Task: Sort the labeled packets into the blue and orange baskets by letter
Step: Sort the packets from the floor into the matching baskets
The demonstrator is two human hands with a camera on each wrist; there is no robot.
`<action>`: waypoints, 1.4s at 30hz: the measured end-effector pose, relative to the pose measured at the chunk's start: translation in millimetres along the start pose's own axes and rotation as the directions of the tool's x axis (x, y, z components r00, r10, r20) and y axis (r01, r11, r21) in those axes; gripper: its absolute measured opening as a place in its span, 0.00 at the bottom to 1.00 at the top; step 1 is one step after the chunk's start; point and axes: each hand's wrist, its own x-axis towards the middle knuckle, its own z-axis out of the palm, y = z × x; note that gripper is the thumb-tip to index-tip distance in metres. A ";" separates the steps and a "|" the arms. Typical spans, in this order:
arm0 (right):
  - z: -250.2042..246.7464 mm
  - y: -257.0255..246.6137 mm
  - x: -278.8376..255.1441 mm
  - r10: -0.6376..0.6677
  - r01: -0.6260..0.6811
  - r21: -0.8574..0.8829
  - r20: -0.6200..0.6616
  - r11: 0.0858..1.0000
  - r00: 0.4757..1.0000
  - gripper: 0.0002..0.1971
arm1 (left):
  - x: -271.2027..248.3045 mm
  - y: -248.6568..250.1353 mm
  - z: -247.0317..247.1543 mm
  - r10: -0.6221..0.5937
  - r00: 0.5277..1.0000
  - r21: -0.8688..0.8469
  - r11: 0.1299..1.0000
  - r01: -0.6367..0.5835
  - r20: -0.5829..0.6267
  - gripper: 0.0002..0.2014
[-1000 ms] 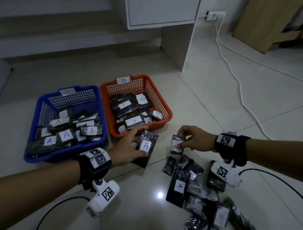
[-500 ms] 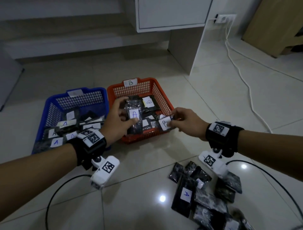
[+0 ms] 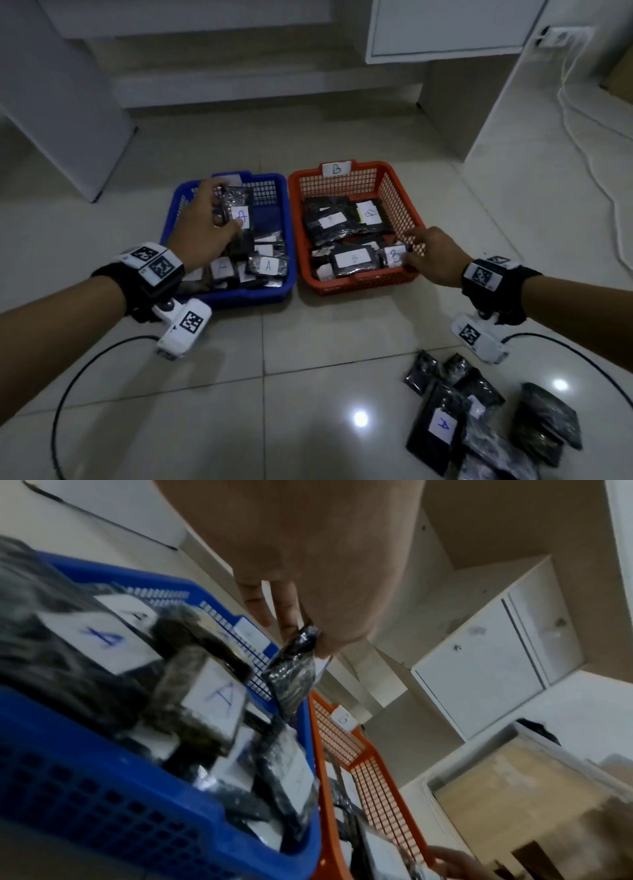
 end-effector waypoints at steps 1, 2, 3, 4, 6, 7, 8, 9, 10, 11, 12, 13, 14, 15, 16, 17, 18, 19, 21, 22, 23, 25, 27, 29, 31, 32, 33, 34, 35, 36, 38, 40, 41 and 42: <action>0.9 -0.3 -0.1 0.010 -0.009 0.011 -0.006 1.000 1.000 0.30 | 0.7 -6.1 -8.6 -0.020 0.999 0.019 1.000 0.021 -0.026 0.29; 1.7 -0.1 0.0 0.012 -0.011 0.025 -0.011 1.000 1.000 0.30 | 1.6 -11.1 -16.1 -0.045 0.998 0.025 0.999 0.046 -0.050 0.29; 2.2 -0.9 -0.8 0.013 -0.013 0.030 -0.011 0.999 1.000 0.30 | 3.7 -16.9 -22.3 -0.072 0.995 0.018 0.997 0.073 -0.068 0.29; 3.1 -1.1 -1.4 0.004 -0.004 0.026 -0.011 1.000 1.000 0.29 | 6.4 -21.7 -26.7 -0.107 0.992 0.007 0.994 0.108 -0.073 0.29; 4.7 -1.9 -2.4 -0.012 0.011 0.017 0.002 1.000 1.000 0.27 | 9.7 -29.1 -30.4 -0.170 0.985 -0.032 0.985 0.169 -0.036 0.30; 5.4 -2.0 -2.2 -0.010 0.010 0.016 0.005 1.000 1.000 0.27 | 10.6 -31.0 -29.3 -0.192 0.981 -0.058 0.980 0.191 0.001 0.30; 5.8 -2.1 -2.4 -0.015 0.015 0.014 0.003 1.000 1.000 0.26 | 10.1 -30.8 -27.2 -0.204 0.978 -0.074 0.976 0.207 0.044 0.29; 5.0 -2.7 -2.9 -0.021 0.021 0.016 0.002 1.000 1.000 0.26 | 9.4 -30.1 -24.2 -0.207 0.974 -0.073 0.974 0.214 0.088 0.28; 4.0 -3.0 -3.6 -0.025 0.025 0.021 0.002 0.999 1.000 0.26 | 8.1 -29.2 -20.7 -0.206 0.969 -0.040 0.976 0.213 0.137 0.28; 2.9 -3.2 -3.7 -0.022 0.022 0.026 0.005 0.999 1.000 0.26 | 7.8 -30.8 -17.2 -0.204 0.962 0.015 0.979 0.205 0.180 0.28; 1.6 -3.2 -4.2 -0.021 0.021 0.029 0.005 0.999 1.000 0.26 | 7.1 -31.4 -13.9 -0.206 0.955 0.099 0.977 0.189 0.211 0.29; 0.0 -3.4 -4.8 -0.019 0.019 0.032 0.004 0.999 1.000 0.27 | 6.7 -32.6 -11.8 -0.209 0.953 0.196 0.966 0.167 0.219 0.29; -1.1 -3.4 -5.2 -0.022 0.022 0.030 -0.001 0.999 1.000 0.28 | 5.9 -33.3 -10.9 -0.216 0.954 0.301 0.942 0.148 0.206 0.28; -2.5 -2.7 -6.2 -0.027 0.027 0.027 -0.007 0.999 1.000 0.28 | 6.5 -34.5 -10.1 -0.220 0.958 0.390 0.911 0.135 0.182 0.27; -3.9 -1.9 -7.2 -0.034 0.034 0.029 -0.012 0.999 0.999 0.29 | 6.1 -33.5 -10.8 -0.231 0.959 0.451 0.882 0.135 0.165 0.27; -5.8 -0.7 -8.6 -0.040 0.041 0.032 -0.021 0.999 0.999 0.29 | 6.4 -33.0 -10.7 -0.240 0.957 0.478 0.868 0.136 0.163 0.28; -7.9 0.8 -10.8 -0.048 0.049 0.035 -0.031 0.998 0.998 0.29 | 6.4 -32.8 -10.6 -0.246 0.955 0.489 0.862 0.136 0.167 0.29; -10.3 2.2 -12.8 -0.054 0.055 0.039 -0.045 0.998 0.998 0.29 | 6.2 -31.9 -10.4 -0.249 0.953 0.494 0.859 0.136 0.170 0.29; -15.0 5.6 -18.0 -0.067 0.072 0.056 -0.082 0.996 0.994 0.28 | 9.1 -32.8 -10.0 -0.238 0.956 0.491 0.862 0.127 0.171 0.27; -17.6 7.4 -21.0 -0.075 0.083 0.069 -0.103 0.994 0.992 0.27 | 8.1 -29.9 -9.9 -0.226 0.959 0.487 0.866 0.115 0.174 0.24; -20.4 9.2 -24.4 -0.081 0.091 0.077 -0.125 0.993 0.989 0.25 | 7.7 -28.4 -10.4 -0.208 0.962 0.482 0.871 0.099 0.177 0.22; -24.5 12.9 -32.7 -0.092 0.108 0.078 -0.190 0.991 0.978 0.23 | 6.7 -21.9 -10.5 -0.155 0.976 0.439 0.895 0.073 0.153 0.18; -26.6 17.7 -44.1 -0.114 0.136 0.074 -0.251 0.988 0.961 0.21 | 2.5 -7.4 -5.6 -0.075 0.987 0.412 0.911 0.010 0.141 0.14; -25.5 24.8 -58.7 -0.164 0.185 0.056 -0.269 0.981 0.949 0.19 | -6.2 14.4 5.9 0.051 0.990 0.351 0.932 -0.094 0.129 0.11; -22.1 33.7 -74.7 -0.220 0.235 0.035 -0.240 0.971 0.945 0.16 | -19.5 40.0 22.1 0.234 0.963 0.244 0.934 -0.260 0.130 0.09; -19.9 38.1 -82.9 -0.244 0.256 0.028 -0.215 0.966 0.946 0.14 | -28.1 52.9 31.9 0.316 0.938 0.180 0.923 -0.339 0.143 0.08; -17.2 42.0 -91.2 -0.263 0.272 0.024 -0.180 0.962 0.948 0.12 | -36.9 63.3 41.9 0.372 0.913 0.119 0.912 -0.393 0.166 0.07; -14.1 45.7 -99.1 -0.281 0.286 0.021 -0.133 0.958 0.950 0.10 | -46.5 74.8 52.0 0.414 0.889 0.052 0.901 -0.431 0.195 0.07; -10.3 50.0 -107.3 -0.290 0.292 0.019 -0.074 0.956 0.954 0.08 | -56.9 85.7 62.8 0.439 0.866 -0.008 0.893 -0.450 0.240 0.07; -6.4 54.8 -115.1 -0.285 0.285 0.012 -0.007 0.958 0.958 0.07 | -66.0 93.2 74.4 0.467 0.834 -0.060 0.880 -0.471 0.294 0.07; 0.9 64.6 -130.8 -0.238 0.244 -0.023 0.144 0.970 0.961 0.08 | -83.0 101.9 100.2 0.493 0.752 -0.115 0.860 -0.497 0.438 0.07; 6.1 73.9 -144.2 -0.185 0.212 -0.067 0.284 0.975 0.941 0.12 | -99.1 101.0 127.8 0.476 0.650 -0.109 0.847 -0.521 0.593 0.08; 8.3 77.7 -149.6 -0.154 0.196 -0.093 0.339 0.976 0.928 0.15 | -107.4 100.1 141.5 0.457 0.596 -0.085 0.834 -0.545 0.661 0.09; 10.2 80.9 -153.6 -0.122 0.179 -0.118 0.384 0.977 0.915 0.18 | -115.9 99.3 155.1 0.427 0.545 -0.064 0.825 -0.561 0.722 0.09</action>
